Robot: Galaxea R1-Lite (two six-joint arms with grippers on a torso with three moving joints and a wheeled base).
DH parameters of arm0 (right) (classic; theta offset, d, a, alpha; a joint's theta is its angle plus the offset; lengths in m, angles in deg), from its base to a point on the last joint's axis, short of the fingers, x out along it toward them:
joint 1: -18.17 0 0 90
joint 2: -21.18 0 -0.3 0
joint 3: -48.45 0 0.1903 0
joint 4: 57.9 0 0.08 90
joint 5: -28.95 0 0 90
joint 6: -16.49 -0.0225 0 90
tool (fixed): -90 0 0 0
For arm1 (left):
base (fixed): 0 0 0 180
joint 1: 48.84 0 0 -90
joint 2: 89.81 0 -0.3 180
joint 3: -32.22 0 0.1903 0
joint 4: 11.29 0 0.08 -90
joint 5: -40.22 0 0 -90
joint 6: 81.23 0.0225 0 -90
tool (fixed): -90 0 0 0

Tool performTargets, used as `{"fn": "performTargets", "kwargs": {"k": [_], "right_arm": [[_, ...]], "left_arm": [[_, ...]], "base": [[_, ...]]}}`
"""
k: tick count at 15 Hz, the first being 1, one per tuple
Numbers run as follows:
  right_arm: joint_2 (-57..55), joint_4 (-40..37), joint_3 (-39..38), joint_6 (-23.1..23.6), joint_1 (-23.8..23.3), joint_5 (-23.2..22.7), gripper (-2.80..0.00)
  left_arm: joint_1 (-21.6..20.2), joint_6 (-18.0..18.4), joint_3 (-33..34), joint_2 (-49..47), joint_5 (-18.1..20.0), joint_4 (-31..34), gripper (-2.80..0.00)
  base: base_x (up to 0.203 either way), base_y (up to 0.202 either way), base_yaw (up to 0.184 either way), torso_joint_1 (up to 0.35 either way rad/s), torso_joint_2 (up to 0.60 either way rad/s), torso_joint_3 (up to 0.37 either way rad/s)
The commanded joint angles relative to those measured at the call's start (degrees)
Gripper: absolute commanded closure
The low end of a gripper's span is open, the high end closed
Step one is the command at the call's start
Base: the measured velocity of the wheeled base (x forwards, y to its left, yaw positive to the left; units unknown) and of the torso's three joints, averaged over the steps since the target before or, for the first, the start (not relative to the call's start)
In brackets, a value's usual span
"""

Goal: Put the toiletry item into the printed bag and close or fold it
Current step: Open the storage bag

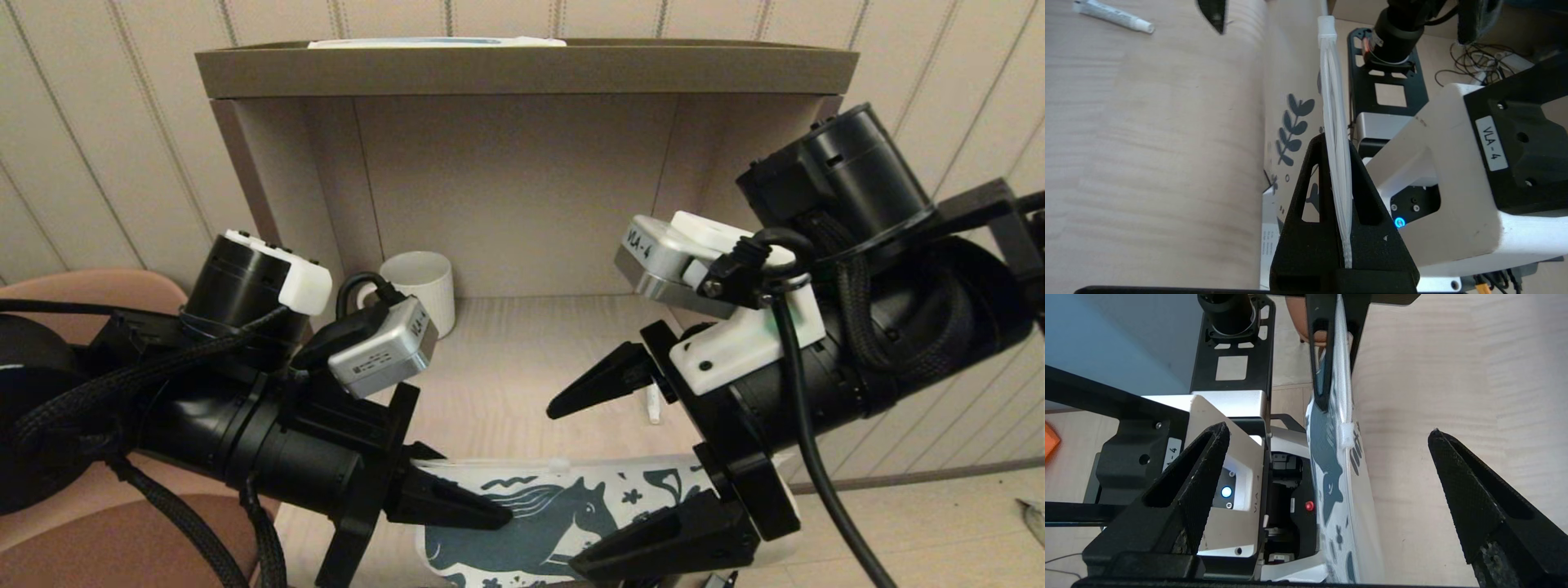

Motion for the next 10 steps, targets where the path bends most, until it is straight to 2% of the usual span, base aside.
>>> {"fn": "performTargets", "kwargs": {"k": [1,2,3,10], "right_arm": [[-0.05,0.08,-0.12,0.15,0.06,-0.27,-2.80],[-0.07,0.17,-0.09,0.15,0.06,-0.35,-2.80],[-0.05,0.17,-0.17,0.15,0.06,-0.27,0.00],[-0.14,0.34,-1.00,0.24,0.24,-0.35,0.00]], "left_arm": [[0.00,0.13,0.00,-0.09,0.29,0.04,0.00],[0.00,0.13,0.00,-0.18,0.29,0.04,0.00],[0.00,0.13,0.00,-0.18,0.35,0.04,0.00],[0.00,0.13,0.00,-0.18,0.29,0.04,0.00]], "base": [[0.000,0.000,0.000,0.000,0.00,0.000],[0.000,0.000,0.000,0.000,0.00,0.000],[0.000,0.000,0.000,0.000,0.00,0.000],[0.000,0.000,0.000,0.000,0.00,0.000]]}}
